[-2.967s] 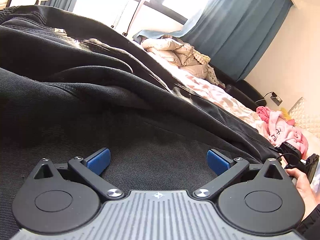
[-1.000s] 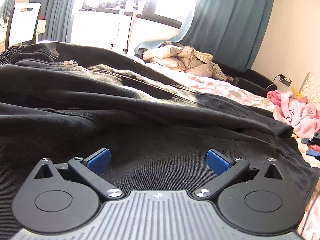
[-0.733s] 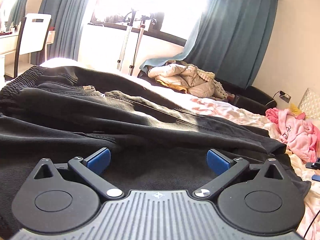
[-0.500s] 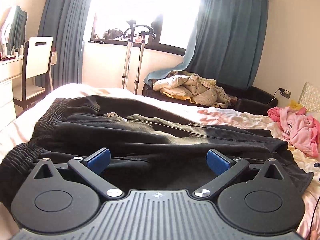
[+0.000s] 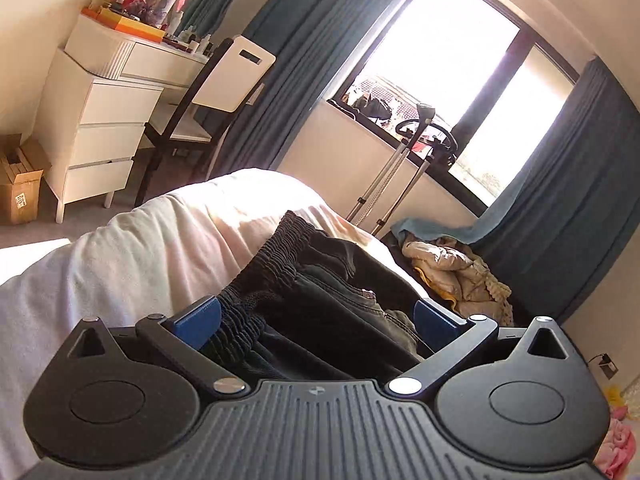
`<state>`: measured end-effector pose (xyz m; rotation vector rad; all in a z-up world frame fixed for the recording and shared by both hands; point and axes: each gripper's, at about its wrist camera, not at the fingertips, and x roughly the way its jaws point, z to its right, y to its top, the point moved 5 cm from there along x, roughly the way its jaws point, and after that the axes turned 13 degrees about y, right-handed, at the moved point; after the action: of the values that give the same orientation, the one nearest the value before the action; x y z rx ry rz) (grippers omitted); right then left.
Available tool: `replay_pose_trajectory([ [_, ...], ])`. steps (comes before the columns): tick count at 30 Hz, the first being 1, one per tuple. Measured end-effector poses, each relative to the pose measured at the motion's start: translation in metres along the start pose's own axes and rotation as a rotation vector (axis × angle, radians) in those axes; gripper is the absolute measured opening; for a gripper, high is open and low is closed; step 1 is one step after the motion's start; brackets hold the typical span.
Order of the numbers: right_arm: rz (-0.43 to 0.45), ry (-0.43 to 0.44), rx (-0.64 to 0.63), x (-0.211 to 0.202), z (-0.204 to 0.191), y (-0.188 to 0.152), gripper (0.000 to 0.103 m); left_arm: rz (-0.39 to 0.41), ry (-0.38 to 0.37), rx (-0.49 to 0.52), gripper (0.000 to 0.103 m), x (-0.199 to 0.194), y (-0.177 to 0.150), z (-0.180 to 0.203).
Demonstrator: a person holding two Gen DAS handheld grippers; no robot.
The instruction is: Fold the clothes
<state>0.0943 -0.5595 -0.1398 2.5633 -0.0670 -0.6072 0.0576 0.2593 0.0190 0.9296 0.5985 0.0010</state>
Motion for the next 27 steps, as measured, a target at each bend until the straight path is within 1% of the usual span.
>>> replay_pose_trajectory([
  [3, -0.013, -0.024, -0.044, 0.012, -0.004, -0.001, 0.051, -0.032, 0.015, -0.013, 0.103, 0.005, -0.002, -0.001],
  [4, -0.010, -0.026, -0.037, 0.014, -0.004, -0.001, 0.048, -0.043, 0.020, -0.017, 0.103, 0.007, -0.003, -0.001],
  [6, 0.005, -0.026, -0.007, 0.016, 0.000, -0.001, 0.036, -0.064, 0.030, -0.025, 0.103, 0.010, -0.004, -0.002],
  [7, 0.013, -0.028, 0.008, 0.016, 0.002, -0.001, 0.023, -0.073, 0.035, -0.032, 0.103, 0.011, -0.005, -0.002],
  [8, 0.014, -0.029, 0.011, 0.016, 0.002, -0.002, 0.017, -0.079, 0.039, -0.042, 0.103, 0.011, -0.006, -0.002],
  [9, 0.014, -0.031, 0.014, 0.015, 0.001, -0.003, 0.015, -0.085, 0.044, -0.052, 0.103, 0.011, -0.008, -0.002],
  [10, 0.021, -0.026, 0.009, 0.013, -0.003, -0.004, 0.009, -0.089, 0.048, -0.063, 0.103, 0.011, -0.008, -0.002],
  [13, 0.049, 0.007, -0.085, 0.006, -0.027, -0.005, 0.008, -0.092, 0.057, -0.102, 0.103, 0.011, -0.009, -0.002],
  [16, 0.071, 0.016, -0.125, 0.004, -0.037, -0.003, 0.007, -0.101, 0.065, -0.124, 0.103, 0.010, -0.011, -0.001],
  [18, 0.085, 0.017, -0.104, 0.002, -0.034, 0.001, 0.007, -0.102, 0.068, -0.128, 0.103, 0.006, -0.011, 0.000],
  [19, 0.091, 0.015, -0.094, 0.001, -0.032, 0.002, 0.007, -0.092, 0.082, -0.125, 0.103, 0.003, -0.011, 0.001],
  [21, 0.134, 0.036, -0.096, -0.008, -0.036, 0.003, 0.007, -0.070, 0.093, -0.119, 0.103, -0.004, -0.009, 0.001],
  [23, 0.169, 0.074, -0.128, -0.018, -0.052, 0.005, 0.007, -0.052, 0.100, -0.115, 0.103, -0.009, -0.007, 0.001],
  [25, 0.208, 0.104, -0.171, -0.026, -0.065, 0.008, 0.006, -0.056, 0.118, -0.116, 0.103, -0.011, -0.004, -0.002],
  [27, 0.227, 0.108, -0.185, -0.028, -0.067, 0.012, 0.006, -0.068, 0.134, -0.128, 0.103, -0.012, -0.002, -0.008],
])
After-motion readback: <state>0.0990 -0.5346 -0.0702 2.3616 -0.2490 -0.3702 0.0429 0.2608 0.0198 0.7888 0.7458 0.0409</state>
